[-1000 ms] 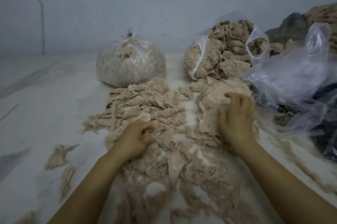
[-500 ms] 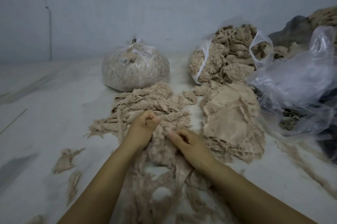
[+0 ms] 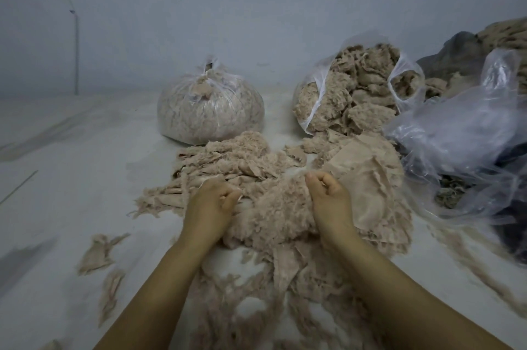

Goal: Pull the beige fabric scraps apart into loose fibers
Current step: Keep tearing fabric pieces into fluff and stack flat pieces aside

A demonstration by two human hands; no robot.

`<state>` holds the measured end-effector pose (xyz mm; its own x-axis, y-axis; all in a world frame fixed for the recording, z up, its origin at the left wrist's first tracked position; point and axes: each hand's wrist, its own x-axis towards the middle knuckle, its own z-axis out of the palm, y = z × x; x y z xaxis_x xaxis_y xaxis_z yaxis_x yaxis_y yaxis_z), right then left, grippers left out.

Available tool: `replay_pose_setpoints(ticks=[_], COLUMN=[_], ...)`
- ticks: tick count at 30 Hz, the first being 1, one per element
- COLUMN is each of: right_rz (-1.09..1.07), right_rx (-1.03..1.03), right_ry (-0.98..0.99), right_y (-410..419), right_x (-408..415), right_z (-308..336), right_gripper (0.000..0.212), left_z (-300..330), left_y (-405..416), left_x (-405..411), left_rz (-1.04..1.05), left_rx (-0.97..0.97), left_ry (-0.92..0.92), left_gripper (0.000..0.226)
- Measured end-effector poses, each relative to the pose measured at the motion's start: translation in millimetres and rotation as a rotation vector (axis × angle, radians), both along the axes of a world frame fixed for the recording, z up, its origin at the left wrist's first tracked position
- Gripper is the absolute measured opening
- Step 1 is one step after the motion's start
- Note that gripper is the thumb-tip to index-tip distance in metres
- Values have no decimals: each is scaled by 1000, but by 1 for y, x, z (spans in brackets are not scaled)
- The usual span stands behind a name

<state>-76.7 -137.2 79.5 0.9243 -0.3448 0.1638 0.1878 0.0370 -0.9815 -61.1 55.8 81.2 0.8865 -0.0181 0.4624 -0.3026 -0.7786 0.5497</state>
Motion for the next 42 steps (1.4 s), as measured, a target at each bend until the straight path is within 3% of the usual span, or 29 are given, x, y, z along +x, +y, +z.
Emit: replay_pose_setpoints(ticks=[2, 4, 5, 8, 11, 14, 18, 21, 24, 28, 32, 37, 39, 42], right_rz=[24, 158, 258, 406, 277, 188, 287, 291, 153, 191, 351, 383, 301, 110], right_rx=[-164, -324, -409, -674, -502, -296, -285, -223, -272, -406, 132, 357, 457, 489], right_ry=[-71, -131, -135, -167, -86, 86, 184, 135, 168, 329, 479, 475, 444, 382], right_y=[4, 12, 16, 18, 11, 8, 13, 17, 16, 13, 21, 22, 23, 19], right_x=[-2, -10, -15, -27, -29, -24, -21, -20, -20, -21, -20, -14, -11, -6], right_z=[4, 8, 8, 0, -6, -9, -13, -13, -14, -9, -1, -3, -3, 2], right_gripper=[18, 19, 19, 23, 34, 30, 17, 8, 26, 47, 35, 16, 12, 17], left_z=[8, 18, 18, 12, 5, 5, 7, 4, 2, 8, 10, 7, 3, -3], left_y=[-13, -29, -34, -38, -33, -33, -35, -35, -36, -36, -42, -34, -32, -26], left_x=[-8, -15, -17, -16, -13, -13, -14, -17, -15, -13, -19, -23, -24, -27], left_rz=[-77, -234, -293, -224, -168, -195, -236, -273, -159, -170, -309, -418, -413, -338], left_rx=[-249, -692, -822, -1129, -1377, -1359, -1324, -1096, -1067, -1269, -1423, -1568, -1489, -1136], left_ry=[154, 572, 720, 736, 699, 702, 697, 673, 509, 403, 411, 472, 513, 674], left_gripper=[57, 67, 61, 17, 16, 19, 20, 25, 5, 12, 18, 24, 29, 39])
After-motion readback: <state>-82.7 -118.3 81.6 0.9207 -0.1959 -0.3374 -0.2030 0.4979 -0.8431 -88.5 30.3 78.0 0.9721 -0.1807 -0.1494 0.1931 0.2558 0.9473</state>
